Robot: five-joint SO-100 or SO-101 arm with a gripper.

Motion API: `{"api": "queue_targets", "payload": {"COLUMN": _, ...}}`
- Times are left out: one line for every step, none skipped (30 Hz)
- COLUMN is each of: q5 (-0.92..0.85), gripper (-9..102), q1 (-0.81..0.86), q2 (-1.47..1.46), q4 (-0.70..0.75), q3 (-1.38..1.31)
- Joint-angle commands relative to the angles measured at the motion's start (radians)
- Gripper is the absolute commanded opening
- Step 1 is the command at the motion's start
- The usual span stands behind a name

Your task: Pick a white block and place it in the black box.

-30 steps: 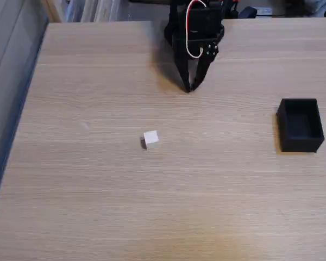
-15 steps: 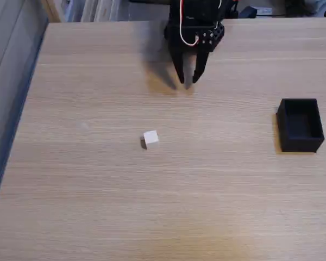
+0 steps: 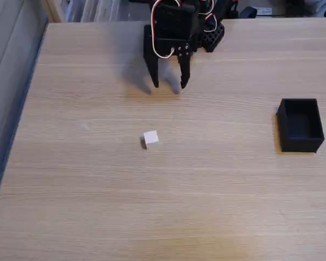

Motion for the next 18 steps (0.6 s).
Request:
{"api": "queue_targets", "payload": {"q5": -0.015, "gripper": 28, "q1": 0.018, "q2": -0.135, "q4": -0.058, "q3": -0.098}}
{"api": "queue_targets", "payload": {"q5": -0.009, "gripper": 28, "q1": 0.018, "q2": -0.179, "q4": -0.074, "q3": -0.123}}
{"api": "queue_targets", "payload": {"q5": 0.003, "gripper": 28, "q1": 0.018, "q2": -0.219, "q4": -0.091, "q3": -0.147}}
{"api": "queue_targets", "payload": {"q5": 0.009, "gripper": 28, "q1": 0.018, "q2": -0.258, "q4": -0.106, "q3": -0.17}}
{"api": "queue_targets", "payload": {"q5": 0.014, "gripper": 28, "q1": 0.018, "q2": -0.293, "q4": -0.123, "q3": -0.189}}
{"api": "queue_targets", "payload": {"q5": 0.021, "gripper": 28, "q1": 0.018, "q2": -0.325, "q4": -0.143, "q3": -0.206}}
{"api": "queue_targets", "payload": {"q5": 0.025, "gripper": 28, "q1": 0.02, "q2": -0.357, "q4": -0.161, "q3": -0.222}}
{"api": "queue_targets", "payload": {"q5": 0.026, "gripper": 28, "q1": 0.02, "q2": -0.387, "q4": -0.175, "q3": -0.239}}
{"api": "queue_targets", "payload": {"q5": 0.026, "gripper": 29, "q1": 0.021, "q2": -0.413, "q4": -0.192, "q3": -0.253}}
{"api": "queue_targets", "payload": {"q5": 0.029, "gripper": 29, "q1": 0.021, "q2": -0.436, "q4": -0.207, "q3": -0.267}}
{"api": "queue_targets", "payload": {"q5": 0.032, "gripper": 29, "q1": 0.021, "q2": -0.456, "q4": -0.221, "q3": -0.279}}
{"api": "queue_targets", "payload": {"q5": 0.034, "gripper": 29, "q1": 0.021, "q2": -0.476, "q4": -0.236, "q3": -0.29}}
{"api": "queue_targets", "payload": {"q5": 0.034, "gripper": 29, "q1": 0.021, "q2": -0.494, "q4": -0.249, "q3": -0.301}}
{"api": "queue_targets", "payload": {"q5": 0.034, "gripper": 29, "q1": 0.021, "q2": -0.512, "q4": -0.261, "q3": -0.311}}
{"api": "queue_targets", "payload": {"q5": 0.034, "gripper": 29, "q1": 0.021, "q2": -0.531, "q4": -0.268, "q3": -0.322}}
{"api": "queue_targets", "payload": {"q5": 0.034, "gripper": 29, "q1": 0.021, "q2": -0.546, "q4": -0.276, "q3": -0.334}}
{"api": "queue_targets", "payload": {"q5": 0.034, "gripper": 29, "q1": 0.021, "q2": -0.561, "q4": -0.284, "q3": -0.344}}
{"api": "queue_targets", "payload": {"q5": 0.032, "gripper": 29, "q1": 0.021, "q2": -0.575, "q4": -0.288, "q3": -0.354}}
